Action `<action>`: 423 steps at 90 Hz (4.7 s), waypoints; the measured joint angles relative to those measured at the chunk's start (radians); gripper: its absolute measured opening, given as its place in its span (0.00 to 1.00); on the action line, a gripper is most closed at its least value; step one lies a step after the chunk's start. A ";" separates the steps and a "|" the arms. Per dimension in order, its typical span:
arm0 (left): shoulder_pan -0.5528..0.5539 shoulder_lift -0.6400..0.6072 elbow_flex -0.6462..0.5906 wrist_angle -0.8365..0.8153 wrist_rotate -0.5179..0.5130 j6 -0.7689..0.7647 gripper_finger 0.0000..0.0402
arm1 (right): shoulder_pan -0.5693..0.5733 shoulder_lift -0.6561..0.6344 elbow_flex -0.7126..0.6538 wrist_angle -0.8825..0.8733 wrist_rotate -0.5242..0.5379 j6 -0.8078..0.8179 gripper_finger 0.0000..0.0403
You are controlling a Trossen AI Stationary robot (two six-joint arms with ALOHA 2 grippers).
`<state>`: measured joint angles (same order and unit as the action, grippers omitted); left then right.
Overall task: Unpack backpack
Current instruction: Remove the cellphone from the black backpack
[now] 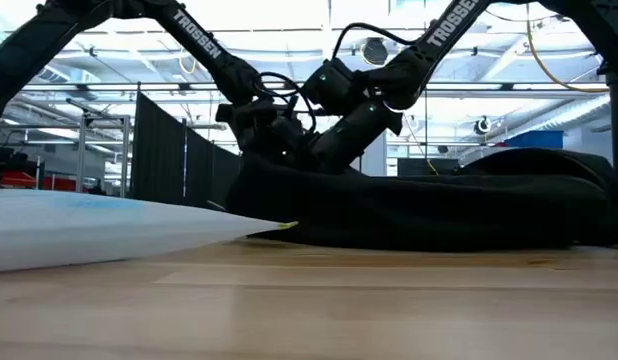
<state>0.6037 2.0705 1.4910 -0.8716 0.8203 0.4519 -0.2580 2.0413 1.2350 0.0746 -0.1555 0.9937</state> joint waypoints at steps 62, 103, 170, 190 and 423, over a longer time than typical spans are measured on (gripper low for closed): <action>0.101 0.008 0.005 -0.018 -0.069 0.029 0.36 | -0.011 -0.343 0.002 -0.524 -0.007 -0.239 0.05; 0.101 0.008 0.005 -0.013 -0.079 0.003 0.36 | -0.014 -0.465 0.003 -0.631 -0.259 -0.332 0.05; 0.087 -0.158 0.005 -0.017 -0.230 -0.111 0.36 | -0.001 -0.341 0.003 -0.910 -0.704 -0.728 0.05; 0.070 -0.158 0.005 0.017 -0.232 -0.166 0.36 | 0.023 -0.245 0.003 -0.759 -0.858 -0.750 0.05; 0.012 -0.551 -0.121 -0.333 -0.292 -0.149 0.02 | -0.164 0.032 0.296 -0.091 -0.807 -0.623 0.26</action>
<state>0.6157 1.5191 1.3702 -1.2044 0.5287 0.3032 -0.4221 2.0731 1.5307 -0.0166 -0.9621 0.3711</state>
